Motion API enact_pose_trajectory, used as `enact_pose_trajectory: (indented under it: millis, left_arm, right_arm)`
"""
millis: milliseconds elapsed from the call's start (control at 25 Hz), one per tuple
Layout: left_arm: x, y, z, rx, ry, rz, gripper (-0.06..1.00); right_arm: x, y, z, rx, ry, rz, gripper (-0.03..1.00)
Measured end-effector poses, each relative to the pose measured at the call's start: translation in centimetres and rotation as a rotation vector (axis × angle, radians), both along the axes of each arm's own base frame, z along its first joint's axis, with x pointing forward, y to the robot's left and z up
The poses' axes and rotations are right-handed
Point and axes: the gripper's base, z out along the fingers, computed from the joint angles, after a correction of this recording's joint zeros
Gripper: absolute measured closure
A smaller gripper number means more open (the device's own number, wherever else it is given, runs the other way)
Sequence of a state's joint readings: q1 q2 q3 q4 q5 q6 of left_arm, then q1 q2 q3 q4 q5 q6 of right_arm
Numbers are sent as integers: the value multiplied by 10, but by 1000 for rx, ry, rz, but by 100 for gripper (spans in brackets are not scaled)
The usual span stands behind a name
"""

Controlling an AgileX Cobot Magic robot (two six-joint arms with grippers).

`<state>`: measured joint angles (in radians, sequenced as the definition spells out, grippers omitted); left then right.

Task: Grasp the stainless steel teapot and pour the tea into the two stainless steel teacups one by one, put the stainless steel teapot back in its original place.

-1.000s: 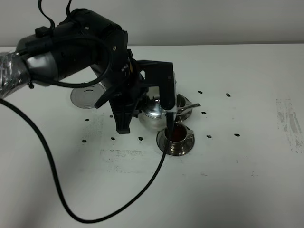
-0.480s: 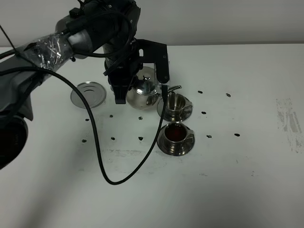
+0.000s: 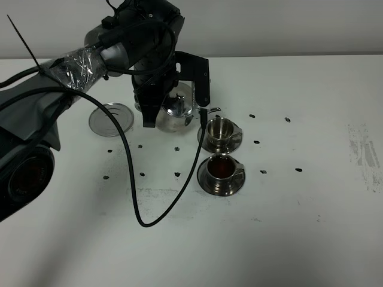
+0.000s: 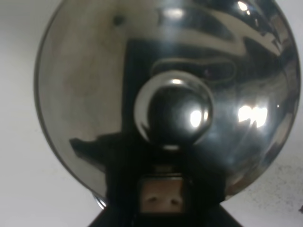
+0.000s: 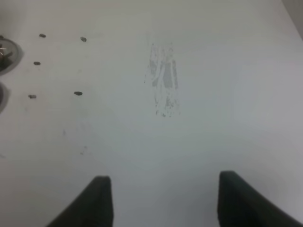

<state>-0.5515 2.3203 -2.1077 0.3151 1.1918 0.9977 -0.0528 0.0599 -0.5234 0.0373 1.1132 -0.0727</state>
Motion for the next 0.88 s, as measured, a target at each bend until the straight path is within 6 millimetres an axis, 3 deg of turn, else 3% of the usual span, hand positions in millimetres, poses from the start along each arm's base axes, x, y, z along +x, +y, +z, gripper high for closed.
enact_pose_trajectory:
  millis: [880]
  left_arm:
    - [-1, -11, -8, 180, -49, -143, 77]
  right_arm:
    - [0, 0, 0, 0, 0, 0, 49]
